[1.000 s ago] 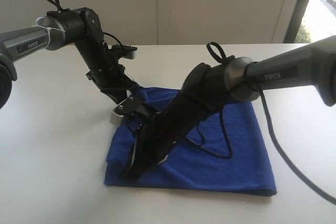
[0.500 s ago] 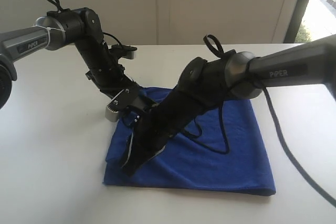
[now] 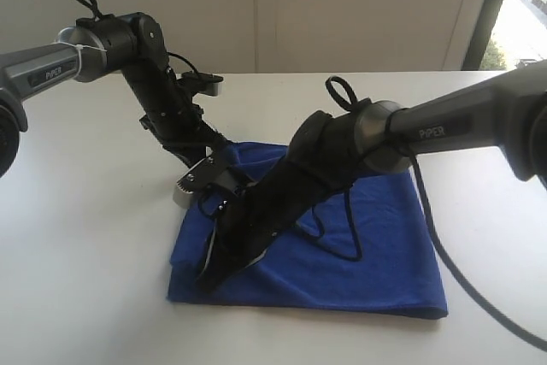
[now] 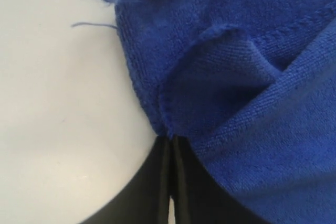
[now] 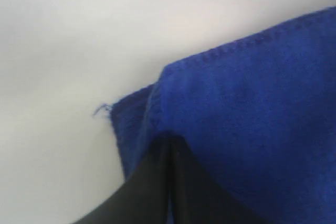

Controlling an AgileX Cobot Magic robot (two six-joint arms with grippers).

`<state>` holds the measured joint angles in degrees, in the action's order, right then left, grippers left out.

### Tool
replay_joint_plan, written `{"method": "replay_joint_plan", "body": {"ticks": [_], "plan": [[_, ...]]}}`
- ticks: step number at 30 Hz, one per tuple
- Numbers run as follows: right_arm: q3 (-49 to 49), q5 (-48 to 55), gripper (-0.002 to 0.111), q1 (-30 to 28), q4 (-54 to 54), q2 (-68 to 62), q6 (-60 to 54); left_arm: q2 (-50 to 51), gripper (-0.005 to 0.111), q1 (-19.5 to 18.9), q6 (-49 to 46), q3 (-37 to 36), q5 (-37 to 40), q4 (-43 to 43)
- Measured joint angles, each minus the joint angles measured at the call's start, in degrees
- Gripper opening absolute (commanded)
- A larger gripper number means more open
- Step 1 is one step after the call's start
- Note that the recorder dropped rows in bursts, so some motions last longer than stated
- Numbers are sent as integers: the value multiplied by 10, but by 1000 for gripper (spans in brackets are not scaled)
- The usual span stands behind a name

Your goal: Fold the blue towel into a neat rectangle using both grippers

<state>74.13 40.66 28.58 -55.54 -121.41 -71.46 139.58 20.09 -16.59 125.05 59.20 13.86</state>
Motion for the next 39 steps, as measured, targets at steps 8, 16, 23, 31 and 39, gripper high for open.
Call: {"method": "replay_joint_plan", "body": {"ticks": [8,16,23,31,39], "plan": [[0,33,0,15,-14,-1,-10,0,0,0,0,0,-1,0],[0,20,0,22,-10,13,-10,0,0,0,0,0,-1,0],[0,-23,0,23,7,0,-10,0,0,0,0,0,-1,0],[6,5,0,20,-11,-18,-10,0,41,0,-49,0,-1,0],[6,9,0,19,-15,-20,-8,-22,66,0,-73,28,-44,14]]}}
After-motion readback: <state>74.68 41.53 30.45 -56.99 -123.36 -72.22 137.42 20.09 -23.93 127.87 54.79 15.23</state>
